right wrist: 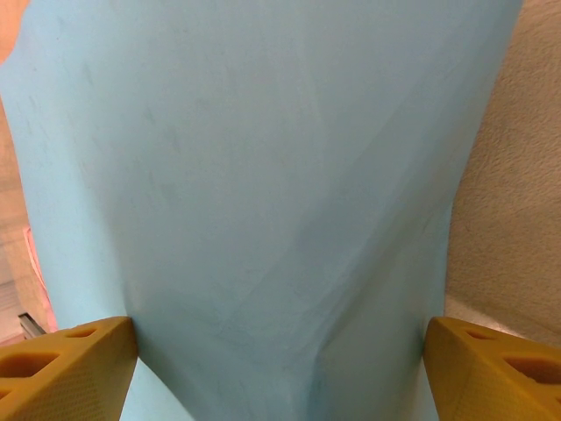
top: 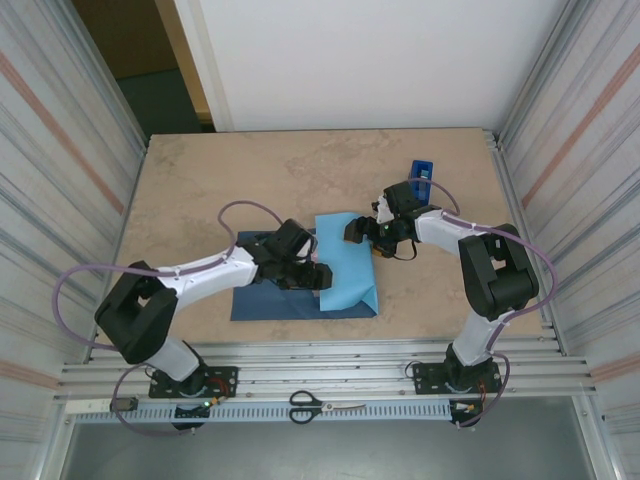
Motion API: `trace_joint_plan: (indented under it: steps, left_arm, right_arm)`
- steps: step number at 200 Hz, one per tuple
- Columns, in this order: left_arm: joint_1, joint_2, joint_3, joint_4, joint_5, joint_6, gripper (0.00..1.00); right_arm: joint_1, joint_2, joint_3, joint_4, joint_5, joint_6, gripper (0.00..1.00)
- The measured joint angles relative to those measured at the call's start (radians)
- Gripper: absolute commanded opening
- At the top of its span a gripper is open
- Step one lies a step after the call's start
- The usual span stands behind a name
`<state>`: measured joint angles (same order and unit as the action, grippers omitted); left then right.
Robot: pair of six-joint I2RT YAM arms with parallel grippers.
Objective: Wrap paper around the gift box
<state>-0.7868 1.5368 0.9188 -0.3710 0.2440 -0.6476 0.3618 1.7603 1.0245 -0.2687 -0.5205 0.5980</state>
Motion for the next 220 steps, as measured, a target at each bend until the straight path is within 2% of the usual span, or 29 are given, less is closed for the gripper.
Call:
trace_joint_plan:
  steps: [53,74,93,109,140,164,185,220]
  left_arm:
    - [0.0,-0.101,-0.029,-0.046,-0.026,0.0,0.84]
    - [0.039,-0.196,-0.044,-0.042,-0.024,0.0,0.88]
    - [0.148,-0.284,-0.086,-0.029,0.002,-0.002,0.89]
    - [0.277,-0.333,-0.139,-0.03,0.029,-0.001,0.9]
    - [0.516,-0.381,-0.24,-0.08,0.077,0.024,0.91]
    - [0.666,-0.397,-0.299,-0.128,0.101,0.05,0.91]
    - [0.721,-0.401,-0.344,-0.143,0.108,0.053,0.9]
    - [0.722,-0.402,-0.378,-0.151,0.127,0.061,0.85]
  right_arm:
    - [0.001,0.0,0.0,0.0,0.001,0.0,0.83]
    - [0.001,0.0,0.0,0.0,0.001,0.0,0.83]
    - [0.001,0.0,0.0,0.0,0.001,0.0,0.83]
    - [0.001,0.0,0.0,0.0,0.001,0.0,0.83]
    - [0.001,0.0,0.0,0.0,0.001,0.0,0.83]
    - [0.001,0.0,0.0,0.0,0.001,0.0,0.83]
    - [0.001,0.0,0.0,0.0,0.001,0.0,0.83]
    - [0.001,0.0,0.0,0.0,0.001,0.0,0.83]
